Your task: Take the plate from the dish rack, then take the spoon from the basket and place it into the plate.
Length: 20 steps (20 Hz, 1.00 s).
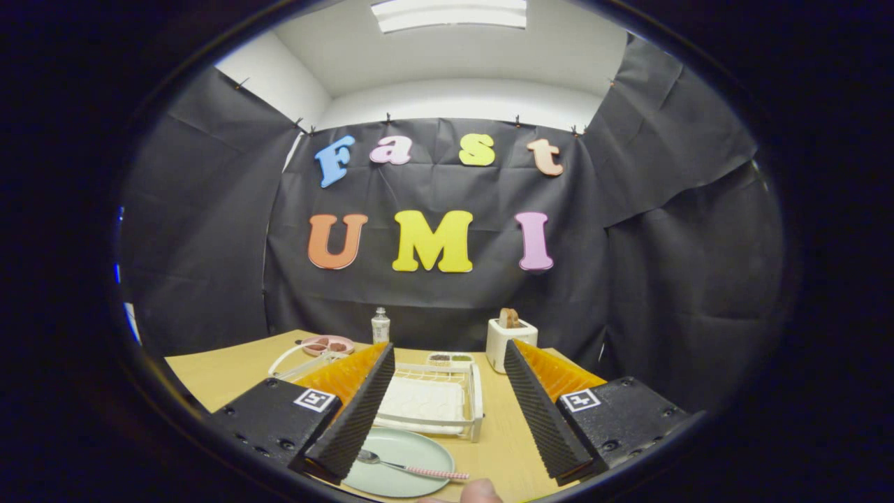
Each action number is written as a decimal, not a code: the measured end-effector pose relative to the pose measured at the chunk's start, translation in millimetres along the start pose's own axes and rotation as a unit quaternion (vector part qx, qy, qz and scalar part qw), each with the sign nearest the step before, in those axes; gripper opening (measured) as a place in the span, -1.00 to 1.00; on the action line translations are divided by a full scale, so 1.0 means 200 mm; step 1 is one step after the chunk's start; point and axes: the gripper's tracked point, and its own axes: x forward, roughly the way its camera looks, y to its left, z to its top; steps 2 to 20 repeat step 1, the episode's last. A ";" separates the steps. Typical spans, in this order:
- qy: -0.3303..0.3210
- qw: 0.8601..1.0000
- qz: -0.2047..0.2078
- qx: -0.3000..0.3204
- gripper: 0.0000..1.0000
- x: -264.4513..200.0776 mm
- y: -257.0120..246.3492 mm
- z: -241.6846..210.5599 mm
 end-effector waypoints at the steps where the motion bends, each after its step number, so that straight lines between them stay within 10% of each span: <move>1: 0.002 1.000 0.000 0.000 1.00 0.00 0.00 -0.01; 20: 0.002 1.000 0.000 0.000 1.00 0.00 0.00 -0.01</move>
